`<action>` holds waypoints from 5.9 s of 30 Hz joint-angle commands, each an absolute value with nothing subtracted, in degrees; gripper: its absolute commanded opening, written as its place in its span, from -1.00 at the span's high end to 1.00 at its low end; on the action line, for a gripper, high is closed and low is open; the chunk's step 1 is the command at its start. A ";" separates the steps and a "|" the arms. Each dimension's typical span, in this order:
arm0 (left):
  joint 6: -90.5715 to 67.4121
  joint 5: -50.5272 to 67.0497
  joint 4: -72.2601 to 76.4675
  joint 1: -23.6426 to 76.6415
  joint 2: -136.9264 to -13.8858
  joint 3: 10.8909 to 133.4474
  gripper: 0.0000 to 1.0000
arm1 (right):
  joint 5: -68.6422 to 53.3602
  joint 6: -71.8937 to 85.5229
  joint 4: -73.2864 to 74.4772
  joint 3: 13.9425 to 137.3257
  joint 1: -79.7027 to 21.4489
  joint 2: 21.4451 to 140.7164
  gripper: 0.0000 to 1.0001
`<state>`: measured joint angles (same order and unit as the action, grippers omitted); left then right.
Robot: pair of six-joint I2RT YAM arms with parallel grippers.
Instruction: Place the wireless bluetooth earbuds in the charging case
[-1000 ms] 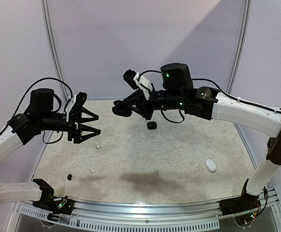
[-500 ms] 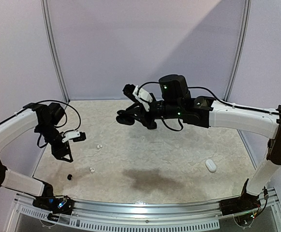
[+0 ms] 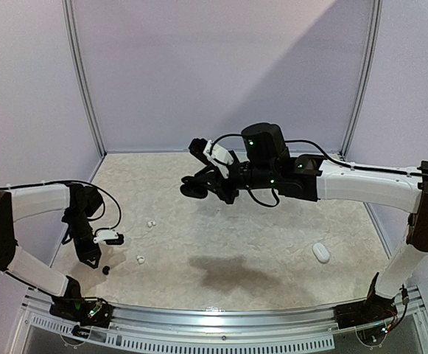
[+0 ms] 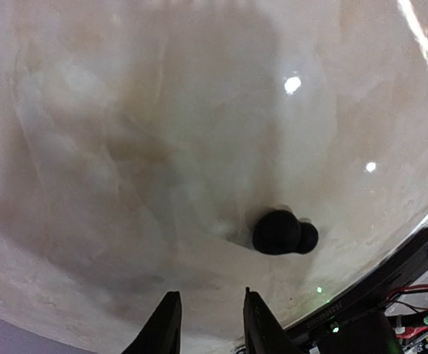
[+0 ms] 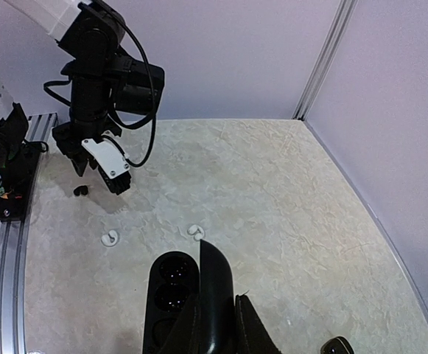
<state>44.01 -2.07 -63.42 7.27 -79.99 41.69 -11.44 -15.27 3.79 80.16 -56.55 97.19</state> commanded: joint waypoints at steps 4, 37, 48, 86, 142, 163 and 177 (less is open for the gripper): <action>39.90 0.72 -58.05 9.15 -85.17 41.92 0.45 | -10.87 -13.70 3.03 79.22 -56.66 94.58 0.84; 43.89 6.46 -63.53 25.93 -85.50 42.45 0.58 | -8.70 -13.32 5.49 78.51 -56.67 93.42 0.85; 48.87 8.24 -66.64 25.70 -85.69 44.07 0.63 | -8.88 -13.49 6.47 78.84 -56.64 93.25 0.85; 51.44 10.12 -67.92 25.85 -86.29 46.22 0.77 | -8.99 -13.18 7.88 79.37 -56.61 93.33 0.85; 55.18 2.95 -60.48 25.21 -87.18 41.55 0.36 | -9.23 -12.50 8.36 78.83 -56.68 92.90 0.85; 56.18 4.73 -62.49 25.61 -86.41 42.67 0.88 | -8.48 -12.61 8.83 78.66 -56.66 92.63 0.84; 51.76 6.06 -67.45 26.11 -83.55 50.67 1.00 | -8.94 -12.66 7.67 78.23 -56.67 93.22 0.85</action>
